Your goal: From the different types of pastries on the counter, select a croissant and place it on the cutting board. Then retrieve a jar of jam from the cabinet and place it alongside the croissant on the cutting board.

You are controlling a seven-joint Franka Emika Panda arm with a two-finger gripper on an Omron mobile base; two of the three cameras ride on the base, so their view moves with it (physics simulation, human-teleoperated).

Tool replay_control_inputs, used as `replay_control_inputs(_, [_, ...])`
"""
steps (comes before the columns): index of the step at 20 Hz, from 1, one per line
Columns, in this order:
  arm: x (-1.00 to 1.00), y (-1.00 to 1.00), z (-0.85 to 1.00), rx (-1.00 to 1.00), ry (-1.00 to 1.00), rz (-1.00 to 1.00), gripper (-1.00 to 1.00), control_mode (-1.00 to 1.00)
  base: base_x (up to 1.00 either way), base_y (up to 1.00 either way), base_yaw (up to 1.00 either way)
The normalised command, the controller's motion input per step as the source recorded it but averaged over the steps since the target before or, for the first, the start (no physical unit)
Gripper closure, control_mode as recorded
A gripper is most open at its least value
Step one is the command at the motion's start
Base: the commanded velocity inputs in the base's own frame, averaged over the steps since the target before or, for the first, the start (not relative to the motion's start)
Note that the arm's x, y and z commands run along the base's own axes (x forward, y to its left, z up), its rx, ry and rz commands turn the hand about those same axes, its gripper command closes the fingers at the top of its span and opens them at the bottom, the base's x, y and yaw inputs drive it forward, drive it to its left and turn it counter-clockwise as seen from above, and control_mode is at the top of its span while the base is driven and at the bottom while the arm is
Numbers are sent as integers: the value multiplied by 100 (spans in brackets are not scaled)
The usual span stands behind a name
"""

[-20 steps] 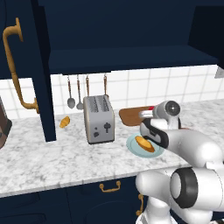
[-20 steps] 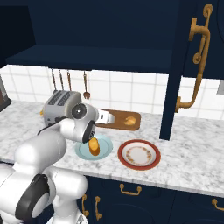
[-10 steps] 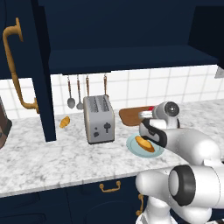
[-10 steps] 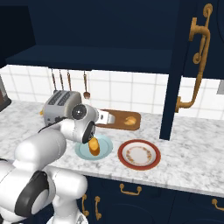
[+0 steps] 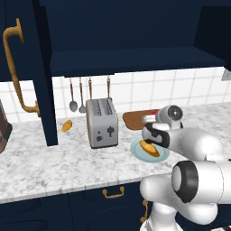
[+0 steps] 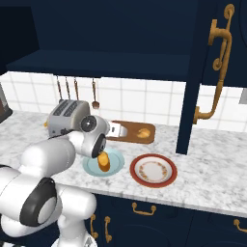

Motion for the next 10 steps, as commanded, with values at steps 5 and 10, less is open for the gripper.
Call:
replay_control_inputs(5, [5,0,-20,0,0,0,100,-100,0,0,0])
replay_control_inputs(10, [16,0,-13,0,0,0,100,-100,0,0,0])
